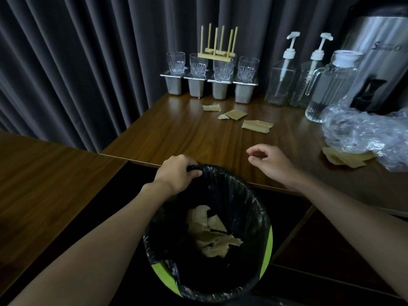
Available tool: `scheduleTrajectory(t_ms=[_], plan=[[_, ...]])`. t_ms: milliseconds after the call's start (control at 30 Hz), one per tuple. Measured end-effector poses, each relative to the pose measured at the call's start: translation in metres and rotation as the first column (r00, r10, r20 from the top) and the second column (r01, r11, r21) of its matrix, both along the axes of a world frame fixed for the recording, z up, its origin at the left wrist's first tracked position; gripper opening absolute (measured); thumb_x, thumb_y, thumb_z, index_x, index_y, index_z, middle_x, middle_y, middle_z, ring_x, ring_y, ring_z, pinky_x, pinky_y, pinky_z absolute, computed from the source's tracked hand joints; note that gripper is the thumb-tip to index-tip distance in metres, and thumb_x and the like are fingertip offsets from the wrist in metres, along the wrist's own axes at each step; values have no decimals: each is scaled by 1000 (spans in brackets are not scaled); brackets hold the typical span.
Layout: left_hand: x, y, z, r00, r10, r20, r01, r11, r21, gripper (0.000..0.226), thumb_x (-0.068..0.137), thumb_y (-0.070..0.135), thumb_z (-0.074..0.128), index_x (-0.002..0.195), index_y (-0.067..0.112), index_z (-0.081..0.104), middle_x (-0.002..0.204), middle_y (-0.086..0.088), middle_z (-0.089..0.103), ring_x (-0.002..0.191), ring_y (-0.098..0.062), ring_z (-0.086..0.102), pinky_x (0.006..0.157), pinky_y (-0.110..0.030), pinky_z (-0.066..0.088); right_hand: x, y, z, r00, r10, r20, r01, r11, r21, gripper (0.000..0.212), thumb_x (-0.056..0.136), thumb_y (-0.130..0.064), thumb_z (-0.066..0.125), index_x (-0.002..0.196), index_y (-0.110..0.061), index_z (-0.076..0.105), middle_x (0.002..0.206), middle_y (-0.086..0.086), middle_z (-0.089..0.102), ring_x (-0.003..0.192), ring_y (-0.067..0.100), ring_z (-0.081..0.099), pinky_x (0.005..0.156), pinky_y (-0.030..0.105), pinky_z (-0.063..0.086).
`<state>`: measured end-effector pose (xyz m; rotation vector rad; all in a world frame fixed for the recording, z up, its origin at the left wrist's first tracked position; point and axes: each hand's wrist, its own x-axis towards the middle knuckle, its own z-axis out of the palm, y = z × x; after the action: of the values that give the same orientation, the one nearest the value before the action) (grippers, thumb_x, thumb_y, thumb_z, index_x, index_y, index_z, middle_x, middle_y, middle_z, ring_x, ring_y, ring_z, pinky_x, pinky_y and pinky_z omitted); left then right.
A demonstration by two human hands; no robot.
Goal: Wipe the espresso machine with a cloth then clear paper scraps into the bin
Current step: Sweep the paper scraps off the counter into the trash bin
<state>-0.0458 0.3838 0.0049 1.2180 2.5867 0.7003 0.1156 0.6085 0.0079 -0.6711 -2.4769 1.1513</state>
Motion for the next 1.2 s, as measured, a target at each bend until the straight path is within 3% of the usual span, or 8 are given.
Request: scheduleTrajectory(t_ms=[167,467,667,767,900,1000,1100,1200], plan=[[-7,2,-3,1000,0,7,0,1000,-16,21,94,40,68,108,27,76,119,1,72,110,-22,65,91,-39,54,-26,47,-30,968,-121,219,50,952,302,54,99,-38,49,147,-17,35,156,1,30,142,22,31,114,48,29],[-11,5,-5,999,35,5,-34,999,-27,23,92,40,70,110,27,76,115,4,73,109,-18,65,93,-35,54,-83,98,-41,911,-261,320,59,849,525,60,101,-50,30,153,-24,18,162,2,16,149,20,11,119,49,12],[-11,4,-6,1000,18,1,-18,1000,-22,30,92,41,70,118,26,73,126,9,69,120,-16,61,100,-33,49,-83,92,-39,907,-278,315,-1,748,664,54,101,-49,25,147,-23,32,148,4,36,136,24,31,107,51,23],[-11,4,-6,1000,17,-5,-17,1000,-22,28,92,41,70,115,26,74,121,7,71,116,-18,63,97,-33,51,-74,79,-38,956,-157,249,-74,690,720,46,101,-46,29,134,-23,51,131,1,45,123,22,38,99,47,27],[-10,3,-7,999,24,-34,-24,1000,-13,33,91,42,70,120,25,73,130,8,68,122,-18,59,98,-29,46,-65,60,-42,983,23,185,-152,674,723,40,99,-45,36,127,-27,58,125,-3,46,120,17,35,99,43,25],[-10,3,-6,999,11,-40,-11,1000,-14,34,92,42,70,120,24,73,131,8,67,123,-18,59,99,-29,46,-63,54,-37,983,56,177,-146,825,546,27,100,-40,41,118,-30,59,135,-1,44,127,20,39,105,44,22],[-10,2,-6,999,7,-45,-7,1000,-3,32,91,41,70,119,24,74,130,7,68,123,-18,60,97,-27,44,-61,51,-29,976,78,204,-174,840,513,20,99,-39,46,112,-32,59,128,-4,52,118,21,45,91,38,25],[-9,1,-8,999,16,-39,-15,1000,13,34,90,41,71,120,24,73,131,8,67,124,-17,59,99,-28,44,-58,51,-22,962,37,269,-171,853,493,19,95,-42,53,112,-36,55,125,-6,52,116,22,44,89,38,24]])
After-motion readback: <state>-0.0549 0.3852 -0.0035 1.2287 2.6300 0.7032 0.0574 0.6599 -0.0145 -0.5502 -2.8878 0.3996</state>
